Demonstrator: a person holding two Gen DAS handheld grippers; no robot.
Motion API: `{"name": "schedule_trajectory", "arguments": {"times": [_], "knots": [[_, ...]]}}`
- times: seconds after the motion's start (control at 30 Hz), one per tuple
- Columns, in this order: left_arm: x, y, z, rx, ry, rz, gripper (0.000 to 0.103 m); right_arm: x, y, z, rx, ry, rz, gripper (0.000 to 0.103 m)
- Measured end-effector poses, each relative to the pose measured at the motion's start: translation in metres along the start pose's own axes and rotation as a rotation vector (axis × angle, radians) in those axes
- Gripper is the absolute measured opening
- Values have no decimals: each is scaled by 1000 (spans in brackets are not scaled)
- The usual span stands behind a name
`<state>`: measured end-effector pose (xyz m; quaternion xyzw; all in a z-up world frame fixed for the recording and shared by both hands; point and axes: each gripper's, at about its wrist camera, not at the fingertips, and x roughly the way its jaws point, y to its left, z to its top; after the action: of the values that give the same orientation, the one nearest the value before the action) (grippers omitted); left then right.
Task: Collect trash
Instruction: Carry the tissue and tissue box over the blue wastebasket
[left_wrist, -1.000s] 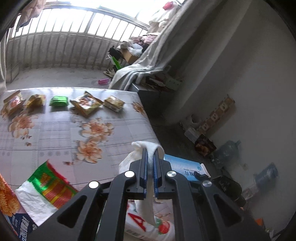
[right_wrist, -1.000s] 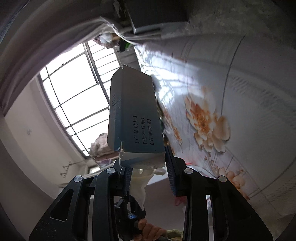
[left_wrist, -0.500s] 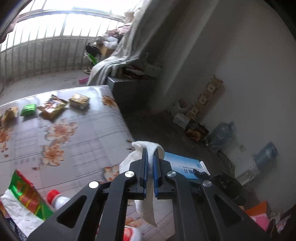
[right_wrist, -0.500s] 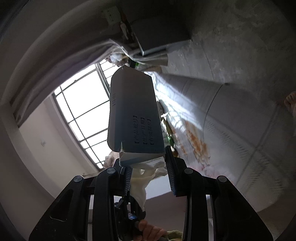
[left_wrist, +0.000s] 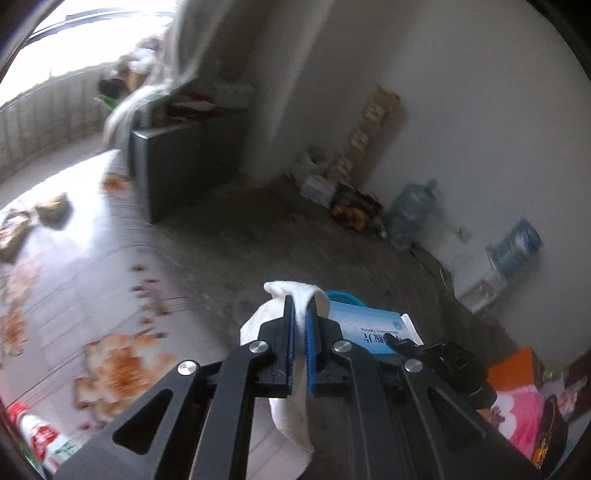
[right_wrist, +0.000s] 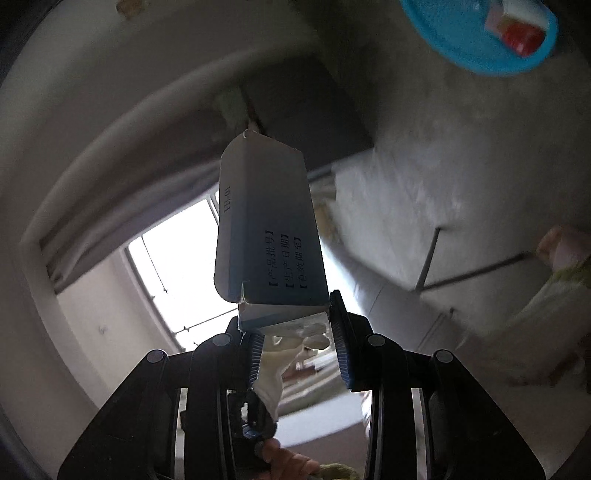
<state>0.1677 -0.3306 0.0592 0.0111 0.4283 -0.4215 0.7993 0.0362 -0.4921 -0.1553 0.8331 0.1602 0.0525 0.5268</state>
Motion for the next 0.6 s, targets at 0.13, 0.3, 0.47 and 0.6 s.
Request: {"name": "schedule_trajectory", "arguments": {"times": [0.13, 0.3, 0.47, 0.6], "knots": [[53, -39, 9, 54, 85, -40, 5, -40, -6, 26, -8, -125, -46, 31], [120, -85, 12, 124, 199, -71, 5, -83, -16, 62, 10, -271, -124, 31], [191, -130, 12, 193, 288, -60, 5, -104, -30, 103, 60, -348, -179, 34], [235, -155, 9, 269, 324, 5, 62, -81, -52, 146, 83, -339, -272, 70]]}}
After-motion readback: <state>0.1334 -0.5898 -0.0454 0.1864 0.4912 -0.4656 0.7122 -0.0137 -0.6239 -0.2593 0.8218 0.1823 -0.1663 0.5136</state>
